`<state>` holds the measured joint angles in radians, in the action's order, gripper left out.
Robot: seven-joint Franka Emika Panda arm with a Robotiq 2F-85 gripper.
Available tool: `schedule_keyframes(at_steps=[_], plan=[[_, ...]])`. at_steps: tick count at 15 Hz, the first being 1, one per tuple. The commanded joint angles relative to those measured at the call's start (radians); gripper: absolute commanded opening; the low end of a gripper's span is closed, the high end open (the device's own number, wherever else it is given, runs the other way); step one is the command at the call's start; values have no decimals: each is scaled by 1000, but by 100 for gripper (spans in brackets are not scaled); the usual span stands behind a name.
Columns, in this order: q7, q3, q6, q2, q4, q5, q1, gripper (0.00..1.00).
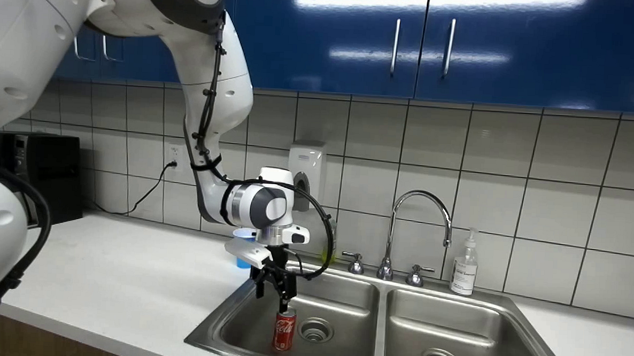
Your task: Remove the can from the sink
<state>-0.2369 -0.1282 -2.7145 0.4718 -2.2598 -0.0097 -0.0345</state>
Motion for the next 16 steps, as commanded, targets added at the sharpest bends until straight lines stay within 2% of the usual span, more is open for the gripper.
schedule_keyframes(at_steps=[1, 16], plan=[[30, 9, -11, 67, 64, 23, -13, 100], [64, 31, -6, 252, 255, 70, -34, 100]])
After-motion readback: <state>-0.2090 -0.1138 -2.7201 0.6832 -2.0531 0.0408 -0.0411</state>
